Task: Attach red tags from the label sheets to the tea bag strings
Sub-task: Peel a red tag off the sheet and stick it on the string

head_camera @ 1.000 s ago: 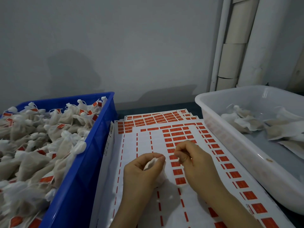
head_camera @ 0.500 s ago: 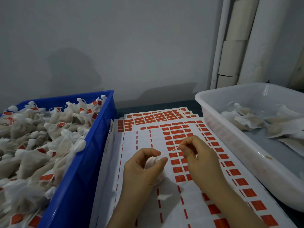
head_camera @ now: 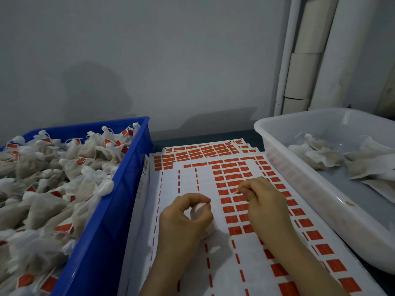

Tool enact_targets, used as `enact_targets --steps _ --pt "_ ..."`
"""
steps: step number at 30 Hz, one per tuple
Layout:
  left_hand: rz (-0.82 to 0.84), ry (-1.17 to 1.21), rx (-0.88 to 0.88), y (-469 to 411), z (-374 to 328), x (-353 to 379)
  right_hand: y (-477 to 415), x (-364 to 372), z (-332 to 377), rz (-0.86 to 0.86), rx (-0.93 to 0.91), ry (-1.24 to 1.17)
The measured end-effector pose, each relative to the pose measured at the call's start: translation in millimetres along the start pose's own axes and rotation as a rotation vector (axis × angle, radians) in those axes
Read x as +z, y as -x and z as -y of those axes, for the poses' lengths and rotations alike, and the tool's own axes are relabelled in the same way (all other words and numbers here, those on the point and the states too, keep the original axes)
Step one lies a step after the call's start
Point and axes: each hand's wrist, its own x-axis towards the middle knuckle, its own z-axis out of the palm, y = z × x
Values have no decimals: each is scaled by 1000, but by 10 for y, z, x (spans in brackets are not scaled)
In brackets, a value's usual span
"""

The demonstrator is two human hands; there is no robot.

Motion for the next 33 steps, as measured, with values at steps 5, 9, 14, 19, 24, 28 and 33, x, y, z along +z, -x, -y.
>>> enact_targets --steps 5,9,14,19,24,28,33 --pt "28 -114 4 -31 -5 -15 37 -28 18 -17 -15 -41" --pt "-57 -375 250 8 -3 -20 72 -54 73 73 38 -221" --pt "-229 -536 324 46 14 -34 144 -69 215 251 35 -583" --pt "93 -10 -231 24 -29 29 218 -48 292 423 30 -747" --pt "201 964 -932 -79 -67 -152 215 -25 309 490 40 -765" --pt "278 925 -934 -87 -86 -145 205 -18 302 524 110 -815" --pt "334 618 -762 -87 -78 -128 230 53 275 598 162 -673"
